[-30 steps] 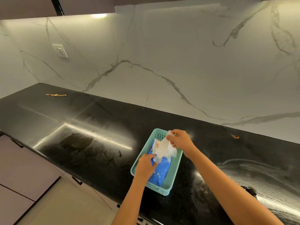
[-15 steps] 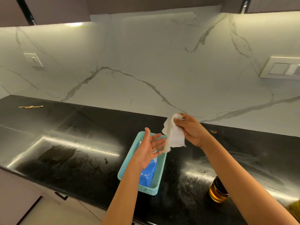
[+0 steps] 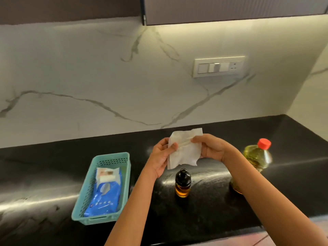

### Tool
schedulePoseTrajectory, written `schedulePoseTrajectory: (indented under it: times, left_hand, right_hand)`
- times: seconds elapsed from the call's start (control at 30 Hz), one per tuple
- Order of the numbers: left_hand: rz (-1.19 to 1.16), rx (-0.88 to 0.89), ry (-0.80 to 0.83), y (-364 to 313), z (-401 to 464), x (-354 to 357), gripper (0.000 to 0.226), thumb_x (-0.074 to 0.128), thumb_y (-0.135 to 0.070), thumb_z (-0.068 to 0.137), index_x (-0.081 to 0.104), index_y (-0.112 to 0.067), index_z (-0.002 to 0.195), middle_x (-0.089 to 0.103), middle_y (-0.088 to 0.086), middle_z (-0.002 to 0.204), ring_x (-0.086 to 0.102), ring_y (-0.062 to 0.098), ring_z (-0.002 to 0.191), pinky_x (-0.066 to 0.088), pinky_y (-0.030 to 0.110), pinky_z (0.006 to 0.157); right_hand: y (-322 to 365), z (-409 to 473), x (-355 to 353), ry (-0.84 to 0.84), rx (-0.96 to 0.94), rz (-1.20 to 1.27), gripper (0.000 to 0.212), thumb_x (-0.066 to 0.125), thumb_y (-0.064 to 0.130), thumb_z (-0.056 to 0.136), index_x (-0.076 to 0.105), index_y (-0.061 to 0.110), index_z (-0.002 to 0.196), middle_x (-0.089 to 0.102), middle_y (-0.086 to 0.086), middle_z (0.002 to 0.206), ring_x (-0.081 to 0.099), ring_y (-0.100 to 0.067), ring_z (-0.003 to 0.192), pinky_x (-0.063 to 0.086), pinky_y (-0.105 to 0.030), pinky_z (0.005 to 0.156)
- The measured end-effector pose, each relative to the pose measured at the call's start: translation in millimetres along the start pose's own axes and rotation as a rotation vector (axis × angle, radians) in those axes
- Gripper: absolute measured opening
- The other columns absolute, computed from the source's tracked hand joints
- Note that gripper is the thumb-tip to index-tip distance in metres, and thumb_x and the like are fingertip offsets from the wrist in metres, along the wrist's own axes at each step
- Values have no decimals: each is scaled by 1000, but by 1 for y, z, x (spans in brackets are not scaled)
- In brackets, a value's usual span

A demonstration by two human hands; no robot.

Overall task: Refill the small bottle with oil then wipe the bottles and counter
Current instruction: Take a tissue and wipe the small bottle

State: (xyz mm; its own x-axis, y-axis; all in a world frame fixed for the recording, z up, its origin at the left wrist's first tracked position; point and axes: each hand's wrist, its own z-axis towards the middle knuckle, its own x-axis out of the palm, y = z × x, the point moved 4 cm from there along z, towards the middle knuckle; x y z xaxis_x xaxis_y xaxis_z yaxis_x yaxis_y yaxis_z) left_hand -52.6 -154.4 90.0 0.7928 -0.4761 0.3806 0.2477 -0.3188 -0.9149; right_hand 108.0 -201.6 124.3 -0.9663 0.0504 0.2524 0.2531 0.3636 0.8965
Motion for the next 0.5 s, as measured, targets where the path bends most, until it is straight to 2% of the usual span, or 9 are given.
schedulePoseTrajectory:
  times: [0.1, 0.2, 0.3, 0.37, 0.43, 0.5]
  left_hand:
    - [51, 14, -18, 9, 1, 21, 19, 67, -14, 83, 59, -13, 100, 72, 3, 90, 70, 19, 81, 60, 37, 64]
    - [86, 21, -30, 17, 1, 32, 22, 70, -15, 82, 59, -11, 101, 68, 5, 90, 68, 19, 80, 59, 33, 63]
    - [170, 33, -76, 25, -1, 34, 24, 69, -15, 82, 60, -8, 102, 66, 3, 90, 65, 17, 84, 58, 31, 70]
    - [213, 80, -173, 31, -5, 23, 18, 68, -15, 82, 63, -11, 99, 66, 2, 91, 64, 15, 86, 55, 28, 75]
    - [319, 119, -284, 41, -12, 3, 20, 70, -21, 81, 64, -16, 99, 66, 1, 96, 63, 16, 92, 52, 28, 82]
    - [481, 78, -335, 60, -21, -19, 36, 77, -26, 75, 61, -19, 107, 65, -3, 107, 61, 12, 101, 49, 26, 89]
  right_hand:
    - [-11, -21, -26, -21, -2, 133, 21, 48, 1, 90, 56, 5, 109, 70, -14, 99, 70, -24, 88, 58, -41, 77]
    - [-15, -37, -46, -25, 8, 155, 21, 49, -1, 89, 56, 3, 109, 71, -15, 99, 71, -24, 87, 60, -36, 75]
    - [-14, -51, -62, -107, 66, 147, 20, 55, 3, 87, 56, 2, 107, 70, -16, 96, 72, -25, 79, 61, -37, 68]
    - [-13, -59, -70, -169, 121, 145, 21, 58, 9, 86, 55, 1, 105, 64, -16, 95, 68, -27, 80, 60, -40, 64]
    - [-13, -65, -78, -218, 151, 119, 12, 55, 11, 89, 53, 4, 97, 58, -17, 91, 60, -28, 83, 57, -45, 69]
    - [-19, -65, -83, -276, 156, 44, 10, 51, 9, 91, 49, 3, 98, 55, -17, 92, 55, -29, 86, 50, -47, 81]
